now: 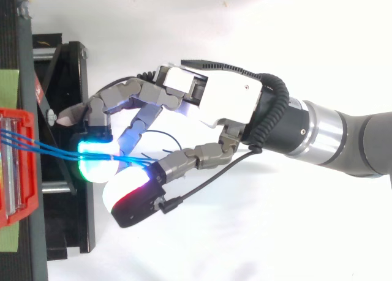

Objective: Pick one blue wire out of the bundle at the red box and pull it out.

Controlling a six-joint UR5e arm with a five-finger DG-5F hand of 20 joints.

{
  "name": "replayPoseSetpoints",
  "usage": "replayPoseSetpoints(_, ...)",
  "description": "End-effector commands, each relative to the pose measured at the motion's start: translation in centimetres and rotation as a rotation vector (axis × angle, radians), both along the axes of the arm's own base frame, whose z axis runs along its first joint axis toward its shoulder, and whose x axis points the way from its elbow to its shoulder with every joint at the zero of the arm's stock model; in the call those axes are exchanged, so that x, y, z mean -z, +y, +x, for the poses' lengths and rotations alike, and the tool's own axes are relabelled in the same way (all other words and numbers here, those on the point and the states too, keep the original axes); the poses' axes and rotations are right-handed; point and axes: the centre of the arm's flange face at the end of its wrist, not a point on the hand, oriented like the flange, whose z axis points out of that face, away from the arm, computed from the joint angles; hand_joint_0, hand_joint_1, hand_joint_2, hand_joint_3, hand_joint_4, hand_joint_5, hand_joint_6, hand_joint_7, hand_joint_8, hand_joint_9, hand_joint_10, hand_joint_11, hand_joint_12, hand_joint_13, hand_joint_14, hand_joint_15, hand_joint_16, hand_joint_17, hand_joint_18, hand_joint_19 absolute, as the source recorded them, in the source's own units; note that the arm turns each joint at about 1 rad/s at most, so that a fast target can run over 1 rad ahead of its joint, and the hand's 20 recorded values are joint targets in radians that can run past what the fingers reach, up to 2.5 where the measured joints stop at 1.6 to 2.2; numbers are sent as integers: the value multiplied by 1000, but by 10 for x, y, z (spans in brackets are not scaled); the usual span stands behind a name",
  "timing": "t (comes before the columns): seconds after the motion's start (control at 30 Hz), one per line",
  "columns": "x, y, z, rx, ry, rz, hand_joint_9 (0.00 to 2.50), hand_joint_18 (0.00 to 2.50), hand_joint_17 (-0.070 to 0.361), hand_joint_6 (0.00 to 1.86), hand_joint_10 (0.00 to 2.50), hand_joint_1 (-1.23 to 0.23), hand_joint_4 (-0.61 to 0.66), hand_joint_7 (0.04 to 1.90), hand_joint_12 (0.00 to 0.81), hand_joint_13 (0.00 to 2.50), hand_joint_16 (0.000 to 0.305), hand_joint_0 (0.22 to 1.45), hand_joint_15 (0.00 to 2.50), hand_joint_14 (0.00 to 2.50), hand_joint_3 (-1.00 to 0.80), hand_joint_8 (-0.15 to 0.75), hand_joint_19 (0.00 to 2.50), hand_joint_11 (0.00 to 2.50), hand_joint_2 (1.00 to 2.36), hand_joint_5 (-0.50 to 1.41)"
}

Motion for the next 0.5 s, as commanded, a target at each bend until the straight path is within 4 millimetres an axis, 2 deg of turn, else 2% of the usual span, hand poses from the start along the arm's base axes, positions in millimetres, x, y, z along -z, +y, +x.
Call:
replayPoseSetpoints(0.0, 0, -2, 0, 2, -1, 0, 1193, 456, 112, 759, 22, -492, 239, 1182, 359, 459, 50, 519, 223, 10, -478, 251, 364, 829, 1002, -79)
replayPoseSetpoints(0.13, -1, -3, 0, 4, -2, 0, 1199, 440, 105, 684, 23, -407, 235, 1276, 345, 465, 47, 582, 221, 10, -419, 236, 378, 812, 1006, -55)
replayPoseSetpoints(0.27, -1, -5, 0, 10, 0, 1, 1215, 473, 102, 681, 23, -541, 247, 1298, 342, 497, 45, 603, 222, 8, -315, 250, 376, 811, 1012, -54)
replayPoseSetpoints(0.47, 0, -11, -1, 21, 3, -3, 1250, 520, 111, 752, 24, -627, 247, 1235, 367, 524, 49, 590, 224, 8, -236, 273, 341, 847, 1013, -67)
